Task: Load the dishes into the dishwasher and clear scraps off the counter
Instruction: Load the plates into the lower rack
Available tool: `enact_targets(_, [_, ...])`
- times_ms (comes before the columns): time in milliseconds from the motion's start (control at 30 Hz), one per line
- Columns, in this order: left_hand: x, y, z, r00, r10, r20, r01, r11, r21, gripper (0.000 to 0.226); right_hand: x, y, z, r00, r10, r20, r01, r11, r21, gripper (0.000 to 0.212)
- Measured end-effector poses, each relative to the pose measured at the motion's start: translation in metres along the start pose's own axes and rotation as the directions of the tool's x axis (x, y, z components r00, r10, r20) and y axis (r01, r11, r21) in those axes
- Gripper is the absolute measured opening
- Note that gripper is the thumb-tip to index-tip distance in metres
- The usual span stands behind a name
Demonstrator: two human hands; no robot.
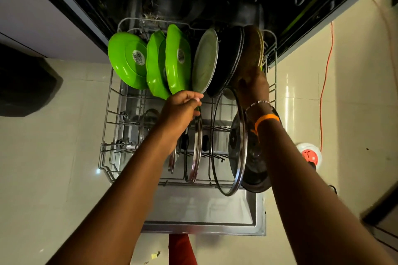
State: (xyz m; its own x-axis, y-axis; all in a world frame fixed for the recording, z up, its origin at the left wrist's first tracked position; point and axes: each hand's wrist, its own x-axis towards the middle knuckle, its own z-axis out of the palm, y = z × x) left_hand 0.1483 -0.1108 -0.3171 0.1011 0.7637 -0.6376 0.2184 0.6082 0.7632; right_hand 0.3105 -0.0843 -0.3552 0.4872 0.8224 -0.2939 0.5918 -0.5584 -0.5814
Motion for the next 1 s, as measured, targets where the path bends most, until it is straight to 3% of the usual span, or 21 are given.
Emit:
enact_targets(133, [0.005,0.000,0.002,1.000,0.015,0.001,-0.015,1.000,-0.018,0.024,0.016,-0.008,-0.001,0.999,-0.031,0.017,0.031,0.999,-0.041,0.036])
enact_targets(333, [-0.007,0.005,-0.011,0.999,0.014,-0.052,-0.016,0.999,-0.038,0.021,-0.042,-0.025,0.006,0.974,-0.174,-0.144,0.195,0.970,0.147,0.030])
enact_targets(467, [-0.023,0.002,-0.032,0.992,0.011,-0.123,-0.026,0.992,-0.124,0.024,-0.082,-0.056,0.021,0.956,-0.282,-0.085,0.294,0.927,0.233,0.029])
enact_targets(533, [-0.033,0.000,-0.048,0.983,-0.010,-0.185,-0.024,0.984,-0.179,0.024,-0.104,-0.075,0.027,0.961,-0.277,-0.020,0.271,0.917,0.293,0.028])
enact_targets(700, [-0.066,-0.002,-0.106,0.954,-0.089,-0.285,-0.017,0.936,-0.351,0.025,-0.164,-0.123,0.046,0.956,-0.277,0.096,0.237,0.923,0.302,0.036])
enact_targets(833, [-0.095,-0.001,-0.177,0.956,-0.082,-0.282,-0.031,0.925,-0.377,0.024,-0.208,-0.179,0.072,0.955,-0.261,0.138,0.212,0.932,0.294,0.022])
enact_targets(1000, [-0.136,0.015,-0.299,0.942,-0.046,-0.331,-0.095,0.913,-0.396,0.022,-0.270,-0.283,0.115,0.943,-0.268,0.198,0.201,0.931,0.303,0.020])
